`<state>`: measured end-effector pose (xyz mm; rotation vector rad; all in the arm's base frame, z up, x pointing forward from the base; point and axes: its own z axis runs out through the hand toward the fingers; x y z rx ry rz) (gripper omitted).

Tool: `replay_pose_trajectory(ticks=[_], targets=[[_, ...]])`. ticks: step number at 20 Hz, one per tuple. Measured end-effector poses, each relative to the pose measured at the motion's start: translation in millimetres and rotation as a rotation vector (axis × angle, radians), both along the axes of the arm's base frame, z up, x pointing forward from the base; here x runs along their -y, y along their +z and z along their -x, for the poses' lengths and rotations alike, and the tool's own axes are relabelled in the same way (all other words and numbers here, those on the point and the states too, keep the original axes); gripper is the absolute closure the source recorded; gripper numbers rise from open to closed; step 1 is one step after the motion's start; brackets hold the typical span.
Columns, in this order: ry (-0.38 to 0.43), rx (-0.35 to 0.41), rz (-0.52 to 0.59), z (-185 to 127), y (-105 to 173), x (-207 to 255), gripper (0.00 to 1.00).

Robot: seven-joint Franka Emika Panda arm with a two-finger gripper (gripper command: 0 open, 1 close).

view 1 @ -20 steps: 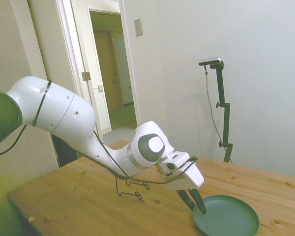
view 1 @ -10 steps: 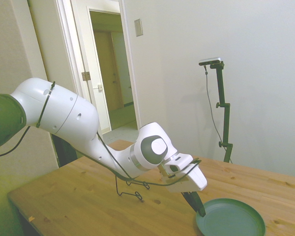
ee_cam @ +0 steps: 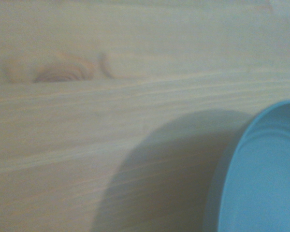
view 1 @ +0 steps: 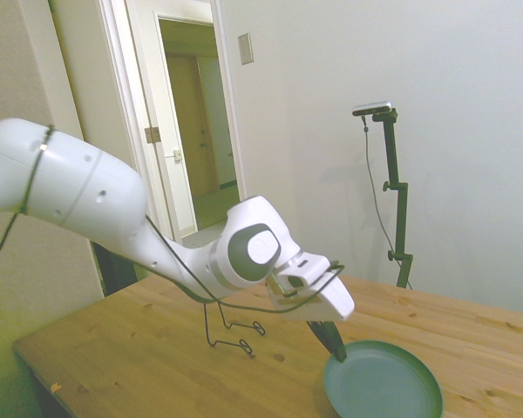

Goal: Load the plate

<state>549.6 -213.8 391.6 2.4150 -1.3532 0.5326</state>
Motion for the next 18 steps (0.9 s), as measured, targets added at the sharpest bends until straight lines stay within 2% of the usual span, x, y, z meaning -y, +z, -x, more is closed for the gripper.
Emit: replay_pose_trajectory(ticks=[5, 8, 13, 15, 18], targets=[[0.121, 0.11, -0.118, 49, 77, -27, 1.0], [0.224, 0.174, -0.22, 73, 116, -43, 1.0], [0.391, 0.132, -0.407, 94, 149, -73, 1.0], [0.43, 0.121, -0.455, 94, 159, -84, 1.0], [0.451, 0.115, -0.47, 89, 164, -96, 1.0]])
